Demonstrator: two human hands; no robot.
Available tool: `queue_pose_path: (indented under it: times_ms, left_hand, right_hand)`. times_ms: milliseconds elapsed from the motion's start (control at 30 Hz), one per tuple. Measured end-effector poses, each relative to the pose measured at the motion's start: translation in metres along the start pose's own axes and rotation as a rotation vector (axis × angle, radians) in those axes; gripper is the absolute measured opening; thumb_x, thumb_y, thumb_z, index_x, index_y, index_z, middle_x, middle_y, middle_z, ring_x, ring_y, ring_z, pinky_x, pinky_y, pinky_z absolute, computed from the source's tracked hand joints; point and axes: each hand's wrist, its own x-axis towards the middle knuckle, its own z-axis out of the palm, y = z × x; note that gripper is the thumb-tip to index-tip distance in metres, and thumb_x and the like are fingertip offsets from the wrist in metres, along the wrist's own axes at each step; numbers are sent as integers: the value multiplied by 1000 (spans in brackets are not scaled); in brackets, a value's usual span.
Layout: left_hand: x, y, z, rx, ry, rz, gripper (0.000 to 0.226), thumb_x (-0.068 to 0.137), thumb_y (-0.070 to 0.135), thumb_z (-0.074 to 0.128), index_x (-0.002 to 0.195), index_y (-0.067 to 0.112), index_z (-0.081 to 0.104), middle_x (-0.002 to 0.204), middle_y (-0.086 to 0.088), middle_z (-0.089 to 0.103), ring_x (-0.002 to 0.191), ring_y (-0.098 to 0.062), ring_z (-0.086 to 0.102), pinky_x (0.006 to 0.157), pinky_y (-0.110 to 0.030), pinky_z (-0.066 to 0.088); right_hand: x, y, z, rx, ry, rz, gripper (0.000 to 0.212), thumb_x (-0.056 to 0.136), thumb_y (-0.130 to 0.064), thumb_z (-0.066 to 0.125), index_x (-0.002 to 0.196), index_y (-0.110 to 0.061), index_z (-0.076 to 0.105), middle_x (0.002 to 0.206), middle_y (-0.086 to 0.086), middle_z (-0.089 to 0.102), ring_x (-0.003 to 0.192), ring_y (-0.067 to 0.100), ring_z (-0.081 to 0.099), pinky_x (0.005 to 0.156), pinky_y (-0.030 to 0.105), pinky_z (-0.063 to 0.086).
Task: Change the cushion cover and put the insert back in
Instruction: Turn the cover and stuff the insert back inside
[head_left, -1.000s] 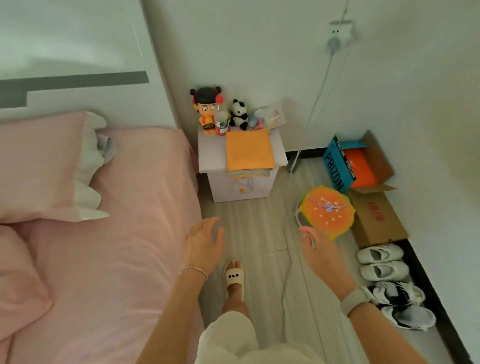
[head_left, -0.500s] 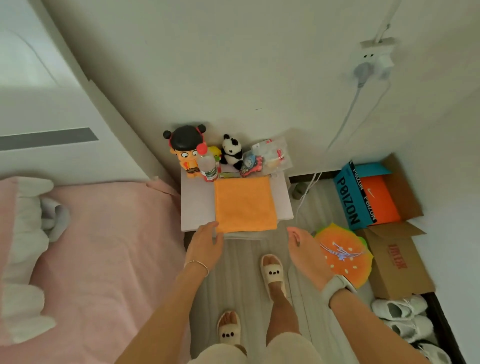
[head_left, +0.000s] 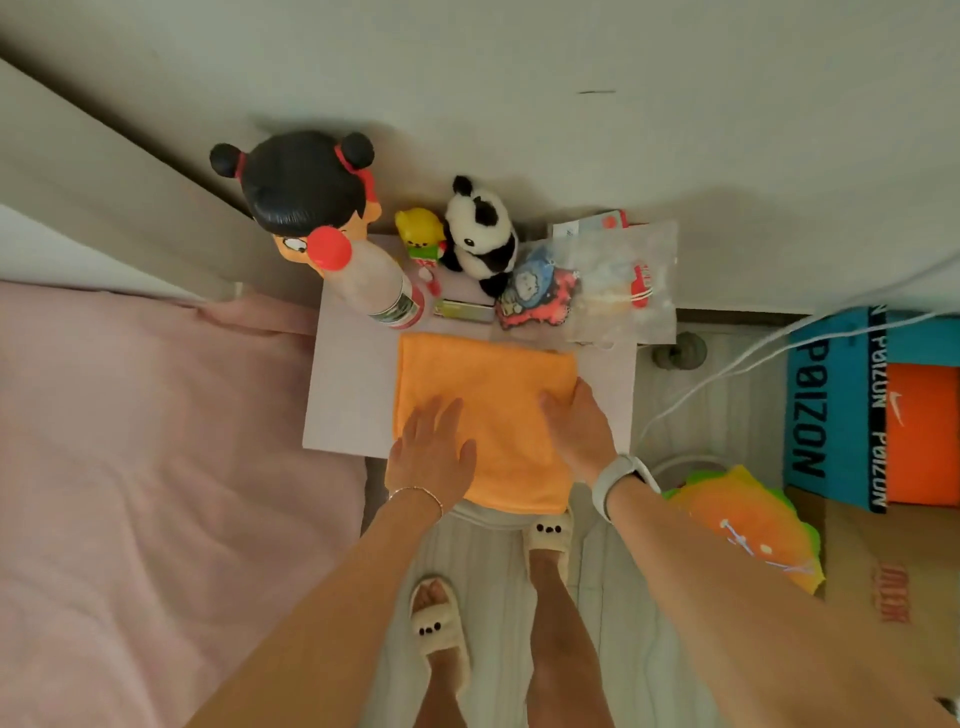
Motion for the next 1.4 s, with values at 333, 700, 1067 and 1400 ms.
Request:
queue_pose_path:
  times_ms: [333, 700, 1067, 1400]
  left_hand:
    - [-88, -19, -16, -434, 191, -158, 43, 94, 20, 47, 136, 14, 42, 140, -6, 43, 129, -22, 38, 107, -37, 32]
    - [-293, -89, -65, -655, 691, -324, 35, 94, 15, 49, 128, 10, 52, 129, -7, 53, 114, -26, 52, 84, -19, 32]
    - [-584, -197, 84, -863, 1117, -723, 32, 93, 16, 50, 124, 12, 55, 123, -5, 58, 113, -23, 53, 89, -23, 36]
    - [-762, -236, 237, -1001, 1411, -1333, 29, 90, 11, 55, 118, 4, 59, 115, -10, 61, 107, -25, 57, 91, -29, 41]
  right_hand:
    - [-89, -19, -6, -3, 46, -430, 5, 96, -20, 47, 97, -16, 46, 71, -16, 47, 62, 3, 45, 55, 18, 28]
    - [-267, -51, 1, -372, -160, -869, 24, 93, -26, 54, 109, -10, 62, 90, -5, 61, 78, 7, 50, 63, 9, 32]
    - [-494, 33, 124, -524, -482, -1288, 33, 96, -37, 40, 99, -11, 61, 84, -2, 61, 77, 17, 57, 70, 31, 43]
    - [-644, 123, 246, -767, -965, -1414, 23, 98, -26, 41, 75, -30, 43, 66, -10, 49, 61, 7, 45, 55, 25, 30]
